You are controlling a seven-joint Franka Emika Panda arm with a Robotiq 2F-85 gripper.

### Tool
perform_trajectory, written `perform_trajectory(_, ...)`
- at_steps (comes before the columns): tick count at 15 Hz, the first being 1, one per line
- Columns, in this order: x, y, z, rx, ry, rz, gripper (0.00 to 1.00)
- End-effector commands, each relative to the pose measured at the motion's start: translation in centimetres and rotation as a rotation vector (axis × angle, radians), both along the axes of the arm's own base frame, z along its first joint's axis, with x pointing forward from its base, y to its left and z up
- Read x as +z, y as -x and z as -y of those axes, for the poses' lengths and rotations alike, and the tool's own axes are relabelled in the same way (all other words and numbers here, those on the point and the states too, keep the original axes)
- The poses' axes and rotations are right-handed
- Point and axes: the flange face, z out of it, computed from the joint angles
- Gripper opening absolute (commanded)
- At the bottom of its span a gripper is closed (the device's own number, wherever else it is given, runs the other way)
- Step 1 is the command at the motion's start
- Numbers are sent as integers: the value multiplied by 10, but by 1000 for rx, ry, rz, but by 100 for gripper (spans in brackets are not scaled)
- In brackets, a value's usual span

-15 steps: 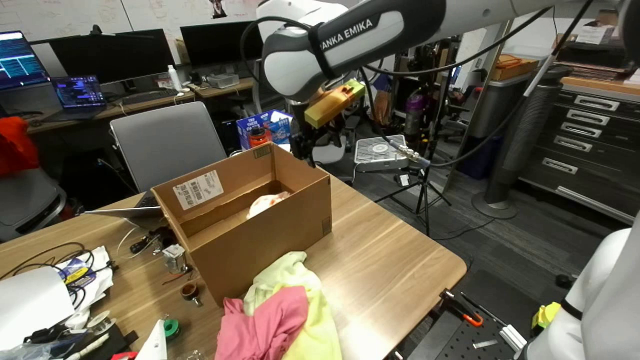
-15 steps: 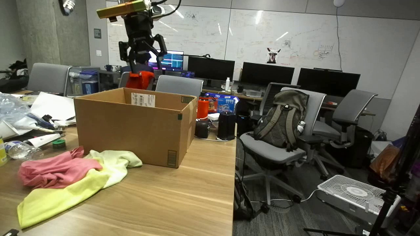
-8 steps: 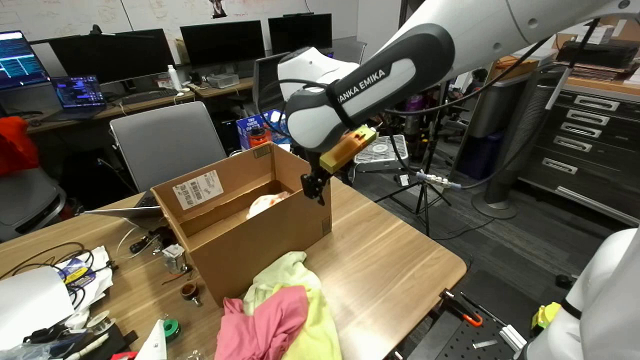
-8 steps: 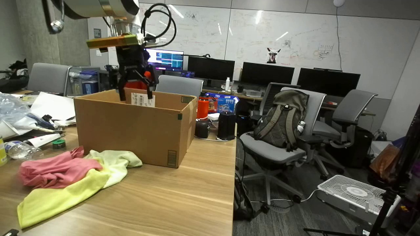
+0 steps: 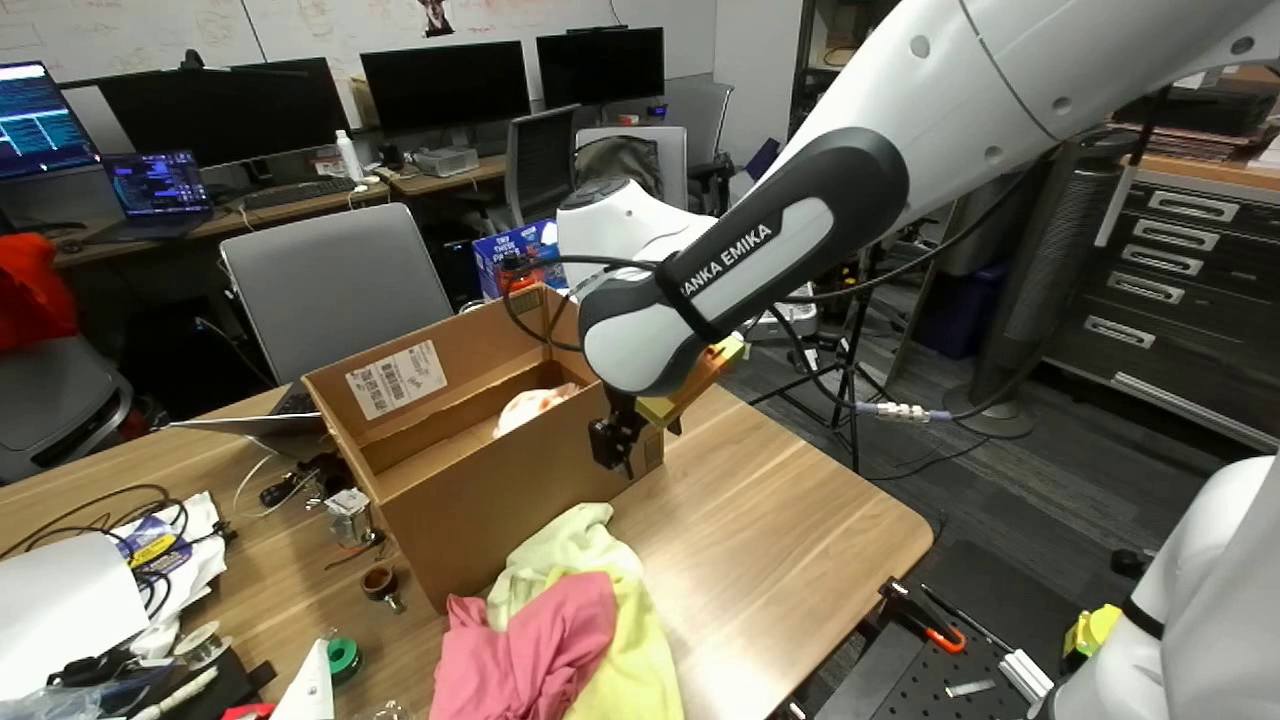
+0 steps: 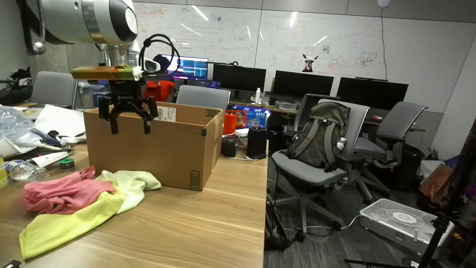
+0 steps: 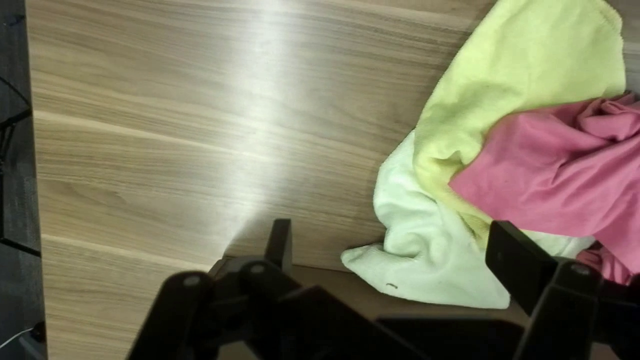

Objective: Pick up the clothes from the table and put them in the box

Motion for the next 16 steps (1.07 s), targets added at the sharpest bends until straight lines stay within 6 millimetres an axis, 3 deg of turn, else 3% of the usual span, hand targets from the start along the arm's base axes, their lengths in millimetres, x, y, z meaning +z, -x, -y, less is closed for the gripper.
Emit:
perform_trajectory(1,-8,16,-19,45,-37,23,100)
perform_trajectory(8,-39,36,-60,140,-45,-13,100)
perform_trajectory(16,-83,37,-92,178,-40,-82,100)
